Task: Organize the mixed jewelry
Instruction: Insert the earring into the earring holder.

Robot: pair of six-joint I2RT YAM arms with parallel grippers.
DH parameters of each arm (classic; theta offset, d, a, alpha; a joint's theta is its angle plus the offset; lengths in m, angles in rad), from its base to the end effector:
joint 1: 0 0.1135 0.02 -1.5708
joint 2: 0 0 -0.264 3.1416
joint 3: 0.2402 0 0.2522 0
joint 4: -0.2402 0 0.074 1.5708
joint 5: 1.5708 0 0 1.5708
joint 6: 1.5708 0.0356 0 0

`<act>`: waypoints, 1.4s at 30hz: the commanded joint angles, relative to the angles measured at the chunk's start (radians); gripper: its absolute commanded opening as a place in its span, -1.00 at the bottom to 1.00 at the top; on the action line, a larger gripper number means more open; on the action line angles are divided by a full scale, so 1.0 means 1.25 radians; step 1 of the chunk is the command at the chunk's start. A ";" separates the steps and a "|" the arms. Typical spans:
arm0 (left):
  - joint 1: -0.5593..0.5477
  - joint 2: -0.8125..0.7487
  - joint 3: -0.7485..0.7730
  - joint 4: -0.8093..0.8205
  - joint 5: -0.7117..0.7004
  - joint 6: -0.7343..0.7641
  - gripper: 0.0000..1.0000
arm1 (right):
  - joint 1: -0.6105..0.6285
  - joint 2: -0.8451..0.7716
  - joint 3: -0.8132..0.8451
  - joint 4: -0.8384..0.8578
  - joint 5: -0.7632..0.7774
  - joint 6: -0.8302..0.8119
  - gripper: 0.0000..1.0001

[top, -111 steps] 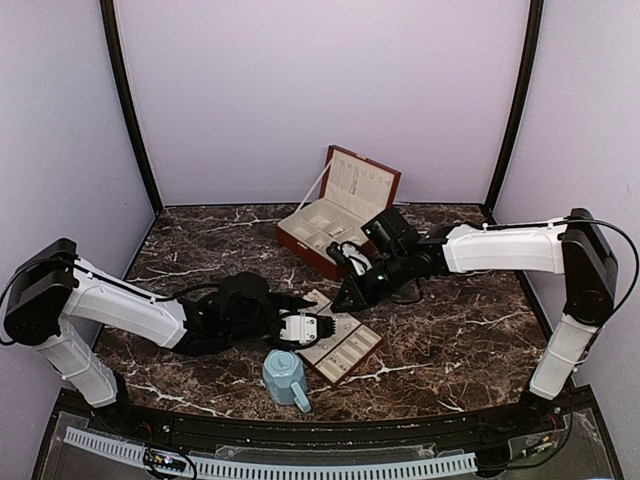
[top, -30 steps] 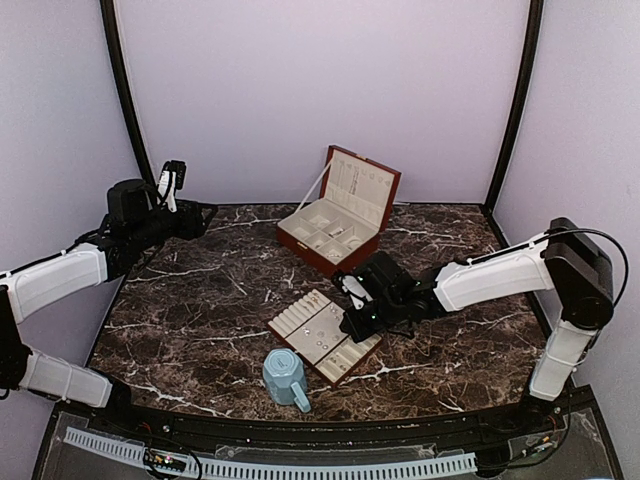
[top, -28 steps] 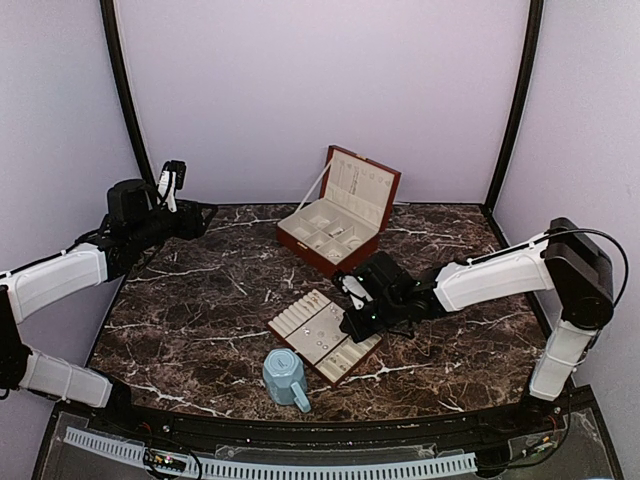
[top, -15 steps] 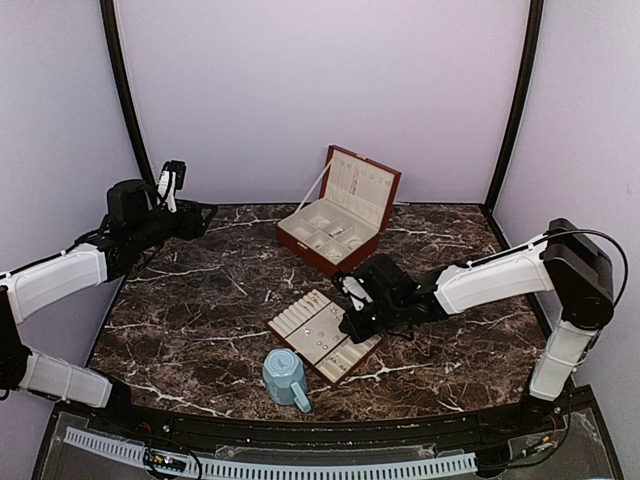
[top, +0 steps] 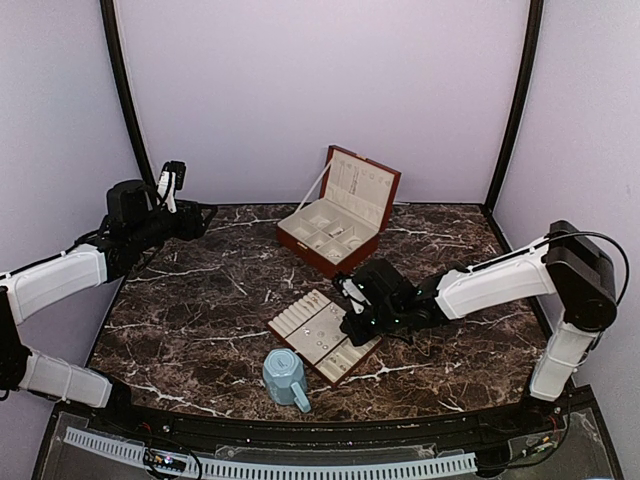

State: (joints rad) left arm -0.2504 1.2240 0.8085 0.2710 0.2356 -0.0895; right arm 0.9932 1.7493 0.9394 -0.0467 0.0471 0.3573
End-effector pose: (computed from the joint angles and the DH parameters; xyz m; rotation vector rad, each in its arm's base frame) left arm 0.2751 -0.0789 0.3022 0.3144 1.7035 -0.4531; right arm 0.1931 0.2931 0.1545 -0.7616 2.3845 0.5377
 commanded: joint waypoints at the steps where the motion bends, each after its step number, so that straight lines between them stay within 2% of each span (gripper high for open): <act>1: 0.004 -0.029 -0.013 0.023 0.007 0.010 0.30 | 0.002 -0.021 -0.030 -0.027 0.044 0.005 -0.95; 25: 0.004 -0.023 -0.016 0.030 0.017 0.012 0.30 | 0.001 -0.056 -0.040 0.034 0.038 0.040 -0.95; 42: 0.004 -0.022 -0.016 0.031 0.019 0.012 0.30 | 0.002 -0.014 -0.052 0.073 0.001 0.049 -0.95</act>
State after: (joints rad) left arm -0.2504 1.2224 0.8021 0.2825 0.2470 -0.0883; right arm 0.9951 1.7134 0.8925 0.0124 0.0525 0.4053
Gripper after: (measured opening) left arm 0.648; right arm 0.026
